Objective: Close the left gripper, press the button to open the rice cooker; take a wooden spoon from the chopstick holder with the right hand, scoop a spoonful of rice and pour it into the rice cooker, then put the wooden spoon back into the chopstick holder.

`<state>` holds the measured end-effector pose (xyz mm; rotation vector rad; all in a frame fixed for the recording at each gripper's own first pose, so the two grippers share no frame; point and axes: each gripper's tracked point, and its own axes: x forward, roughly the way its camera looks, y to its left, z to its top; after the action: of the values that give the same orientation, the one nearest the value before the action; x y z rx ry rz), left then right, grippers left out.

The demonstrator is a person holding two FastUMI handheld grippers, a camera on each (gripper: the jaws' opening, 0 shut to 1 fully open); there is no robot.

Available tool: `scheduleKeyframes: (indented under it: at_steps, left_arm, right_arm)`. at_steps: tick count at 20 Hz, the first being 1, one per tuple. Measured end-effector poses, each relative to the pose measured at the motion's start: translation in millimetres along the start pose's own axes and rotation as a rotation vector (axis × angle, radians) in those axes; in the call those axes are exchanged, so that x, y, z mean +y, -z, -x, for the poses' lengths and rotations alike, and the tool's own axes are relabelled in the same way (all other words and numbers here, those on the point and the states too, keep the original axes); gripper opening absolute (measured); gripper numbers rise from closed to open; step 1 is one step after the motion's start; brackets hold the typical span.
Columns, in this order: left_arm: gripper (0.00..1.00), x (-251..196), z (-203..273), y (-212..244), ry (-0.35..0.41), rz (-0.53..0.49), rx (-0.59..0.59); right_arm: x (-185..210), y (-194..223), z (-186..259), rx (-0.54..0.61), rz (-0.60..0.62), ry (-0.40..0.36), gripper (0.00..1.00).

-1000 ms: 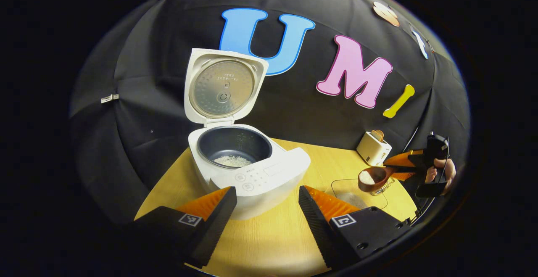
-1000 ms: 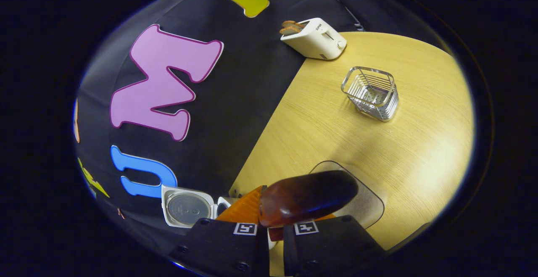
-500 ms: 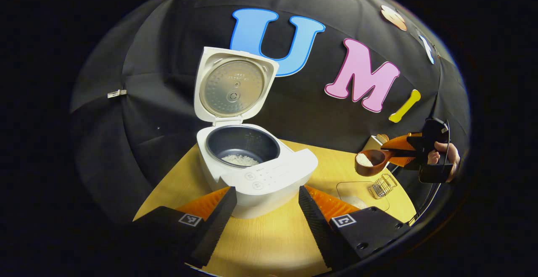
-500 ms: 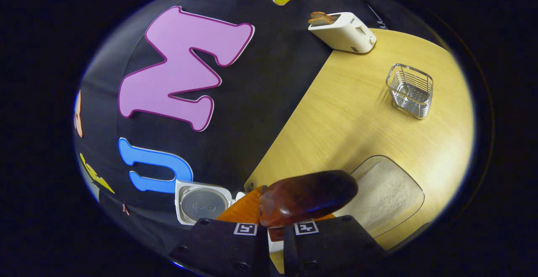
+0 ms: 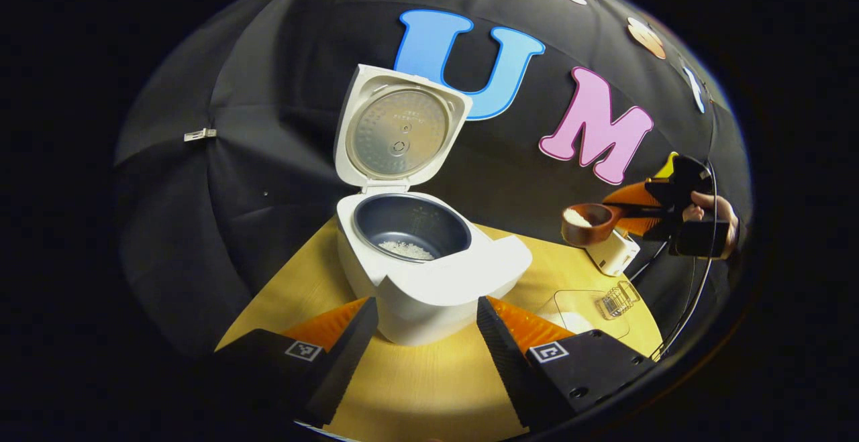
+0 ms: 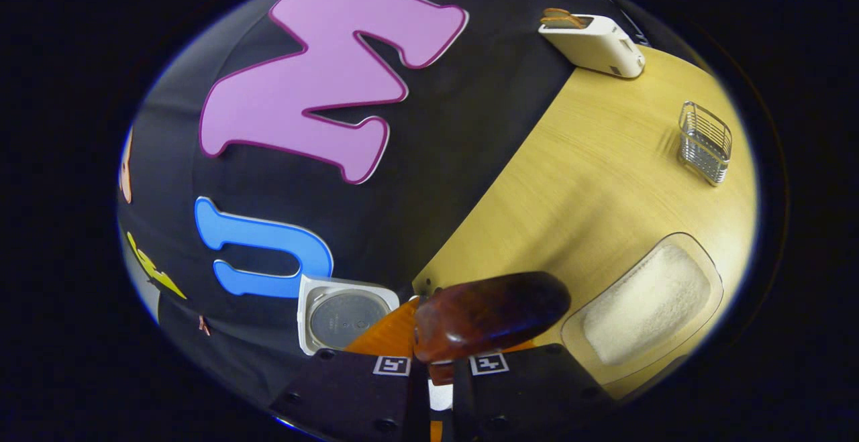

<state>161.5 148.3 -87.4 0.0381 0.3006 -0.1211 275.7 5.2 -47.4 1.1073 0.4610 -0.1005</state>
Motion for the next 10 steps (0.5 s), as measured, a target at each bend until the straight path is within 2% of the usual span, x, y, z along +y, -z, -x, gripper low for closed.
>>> scheduleKeyframes:
  at_steps: [10]
  left_arm:
    - [0.96,49,16,-2,-0.1,0.08,-0.029]
  right_arm:
    - [65,75,-87,0.154,0.06,-0.053,0.18]
